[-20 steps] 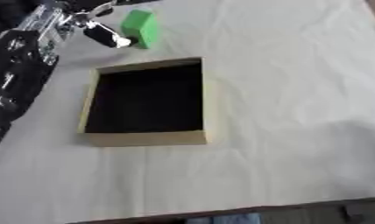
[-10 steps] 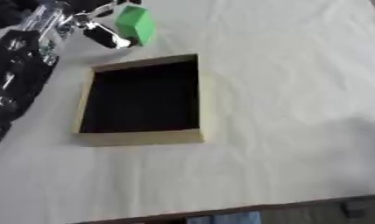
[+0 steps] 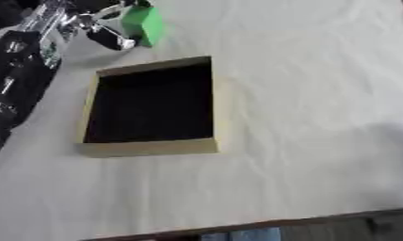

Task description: Pick up objects on the table and place them in the box.

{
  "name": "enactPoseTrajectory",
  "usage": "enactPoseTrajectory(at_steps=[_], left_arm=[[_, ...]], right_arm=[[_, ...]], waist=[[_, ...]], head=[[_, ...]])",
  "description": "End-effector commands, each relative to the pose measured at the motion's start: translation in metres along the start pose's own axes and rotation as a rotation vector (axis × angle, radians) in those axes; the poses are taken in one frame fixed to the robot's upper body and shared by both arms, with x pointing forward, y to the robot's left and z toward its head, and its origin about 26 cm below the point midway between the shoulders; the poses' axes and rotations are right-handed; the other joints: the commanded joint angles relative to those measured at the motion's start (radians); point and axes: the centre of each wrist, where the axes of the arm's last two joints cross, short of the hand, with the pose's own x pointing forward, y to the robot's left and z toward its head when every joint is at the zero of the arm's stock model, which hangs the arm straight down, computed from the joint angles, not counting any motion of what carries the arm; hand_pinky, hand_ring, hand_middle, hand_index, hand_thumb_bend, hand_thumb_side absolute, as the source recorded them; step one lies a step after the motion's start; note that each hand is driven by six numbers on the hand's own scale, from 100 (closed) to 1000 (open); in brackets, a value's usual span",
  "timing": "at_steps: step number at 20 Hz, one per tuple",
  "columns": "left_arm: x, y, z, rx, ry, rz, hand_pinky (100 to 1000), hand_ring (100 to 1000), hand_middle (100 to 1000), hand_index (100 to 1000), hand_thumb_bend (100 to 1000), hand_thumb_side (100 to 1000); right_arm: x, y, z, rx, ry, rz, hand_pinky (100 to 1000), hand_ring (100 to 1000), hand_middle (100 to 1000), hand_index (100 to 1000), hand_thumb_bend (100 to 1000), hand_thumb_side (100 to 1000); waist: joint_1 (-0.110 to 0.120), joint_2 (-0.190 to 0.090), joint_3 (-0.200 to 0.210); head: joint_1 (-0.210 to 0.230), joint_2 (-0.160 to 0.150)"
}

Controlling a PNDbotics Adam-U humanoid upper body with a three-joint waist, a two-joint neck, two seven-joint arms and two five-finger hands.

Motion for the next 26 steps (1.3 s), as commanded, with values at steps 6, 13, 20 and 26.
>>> enactPoseTrajectory(at_steps=[6,13,20,26], left_arm=[[-0.021,0.004,0.015,-0.02,0.054,-0.008,721,729,709,888,100,177],[-0.023,0.006,0.019,0.038,0.042,0.008,631,603,574,815,100,236],[-0.026,0.018,0.027,0.129,0.022,0.005,618,586,551,792,100,253],[-0.023,0.036,0.038,0.18,-0.011,-0.033,626,592,554,790,100,235]], right_arm=[[0.005,-0.002,-0.002,0.006,-0.021,0.011,813,828,793,916,100,613],[0.004,-0.003,0.001,0.005,-0.009,0.009,814,828,793,917,100,609],[0.003,-0.003,0.006,0.003,0.008,0.008,816,829,793,917,100,603],[0.002,-0.004,0.011,0.0,0.023,0.01,816,829,794,918,100,600]], waist=[[-0.022,-0.022,0.011],[-0.037,-0.038,0.03],[-0.058,-0.059,0.058],[-0.074,-0.079,0.084]], head=[[0.007,0.012],[0.006,0.022],[-0.001,0.034],[-0.01,0.041]])
